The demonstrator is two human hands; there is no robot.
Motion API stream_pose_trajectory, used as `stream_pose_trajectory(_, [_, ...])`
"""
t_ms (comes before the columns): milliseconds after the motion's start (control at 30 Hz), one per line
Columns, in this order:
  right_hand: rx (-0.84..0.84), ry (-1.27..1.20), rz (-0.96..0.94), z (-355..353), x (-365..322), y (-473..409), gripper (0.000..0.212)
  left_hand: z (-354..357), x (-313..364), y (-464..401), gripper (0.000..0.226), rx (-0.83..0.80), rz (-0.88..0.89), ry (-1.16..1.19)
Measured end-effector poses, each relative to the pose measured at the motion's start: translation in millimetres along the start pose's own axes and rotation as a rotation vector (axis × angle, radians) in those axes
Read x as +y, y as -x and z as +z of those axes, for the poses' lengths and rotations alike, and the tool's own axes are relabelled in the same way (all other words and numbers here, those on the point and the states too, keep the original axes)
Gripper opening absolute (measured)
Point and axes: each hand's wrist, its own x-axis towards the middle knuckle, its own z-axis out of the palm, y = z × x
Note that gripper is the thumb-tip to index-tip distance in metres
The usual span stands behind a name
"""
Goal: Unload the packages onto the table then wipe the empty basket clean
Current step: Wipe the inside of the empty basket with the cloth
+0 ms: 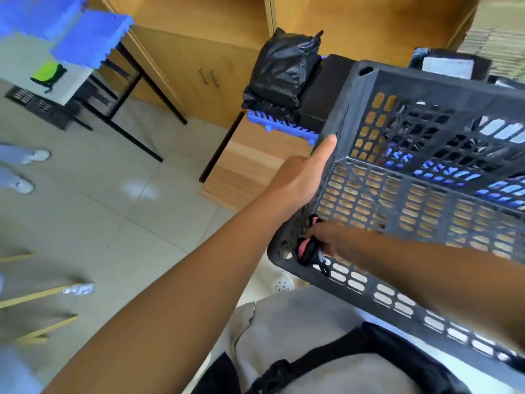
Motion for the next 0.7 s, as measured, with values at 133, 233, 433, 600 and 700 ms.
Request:
stream_pose_trajectory(133, [-0.031, 0.042, -0.080, 5.6, -5.2, 13.0, 0.008, -0.8, 3.0, 0.2, 0.051, -0.010, -0.024, 0.084])
stream_pose_trajectory(233, [-0.060, 0.062, -0.120, 0.9, -5.3, 22.1, 0.013, 0.9, -1.9, -4.4, 0.050, -0.001, -0.039, 0.116])
stream_pose_trajectory(433, [0.028, -0.067, -0.127, -3.9, -10.2, 44.7, 0.019, 10.2, -9.3, -13.3, 0.112, 0.040, -0.032, 0.202])
stream_pose_trajectory(600, [-0.034, -0.103, -0.208, -10.9, -18.8, 87.4, 0.018, 9.8, -5.3, -9.8, 0.114, 0.059, 0.011, 0.197])
stream_pose_trajectory(700, [-0.097, -0.156, -0.282, -16.3, -22.6, 122.0, 0.018, 11.8, -4.9, -8.3, 0.115, 0.056, 0.013, 0.195])
